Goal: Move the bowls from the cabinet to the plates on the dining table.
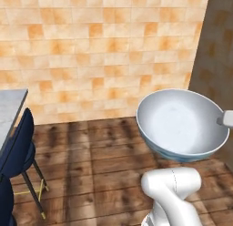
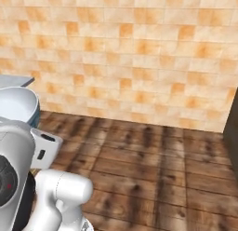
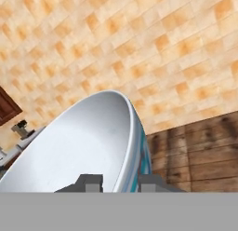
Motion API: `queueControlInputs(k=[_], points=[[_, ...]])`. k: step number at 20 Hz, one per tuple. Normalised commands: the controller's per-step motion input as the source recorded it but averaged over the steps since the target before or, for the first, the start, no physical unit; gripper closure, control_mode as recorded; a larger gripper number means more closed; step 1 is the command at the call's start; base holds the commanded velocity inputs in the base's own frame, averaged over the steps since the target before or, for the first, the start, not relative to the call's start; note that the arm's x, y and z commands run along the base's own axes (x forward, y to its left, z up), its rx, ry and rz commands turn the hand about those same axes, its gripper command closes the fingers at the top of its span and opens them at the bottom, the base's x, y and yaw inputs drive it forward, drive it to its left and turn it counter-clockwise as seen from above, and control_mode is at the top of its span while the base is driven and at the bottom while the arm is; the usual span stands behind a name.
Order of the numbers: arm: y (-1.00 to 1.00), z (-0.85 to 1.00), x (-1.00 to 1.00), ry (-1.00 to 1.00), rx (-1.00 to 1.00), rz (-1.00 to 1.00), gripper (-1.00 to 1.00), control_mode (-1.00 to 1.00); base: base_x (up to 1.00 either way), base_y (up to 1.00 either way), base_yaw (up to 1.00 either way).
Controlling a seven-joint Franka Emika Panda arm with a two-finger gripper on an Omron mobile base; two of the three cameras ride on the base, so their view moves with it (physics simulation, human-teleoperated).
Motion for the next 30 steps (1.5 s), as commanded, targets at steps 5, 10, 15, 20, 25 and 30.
queueControlInputs(k=[5, 10, 15, 20, 25, 30], points=[[0.0, 0.0, 0.0, 0.0, 0.0, 0.0, 1.0, 1.0, 0.12, -0.03, 0.31], [0.0, 0.0, 0.0, 0.0, 0.0, 0.0, 1.0, 1.0, 0.12, -0.01, 0.39], [0.0, 0.0, 0.0, 0.0, 0.0, 0.0, 1.0, 1.0, 0.07, 0.0, 0.41], [0.0, 0.0, 0.0, 0.0, 0.0, 0.0, 1.0, 1.0, 0.07, 0.0, 0.41], [0.0, 0.0, 0.0, 0.0, 0.0, 0.0, 1.0, 1.0, 0.05, 0.0, 0.41], [0.0, 0.0, 0.0, 0.0, 0.0, 0.0, 1.0, 1.0, 0.05, 0.0, 0.38]])
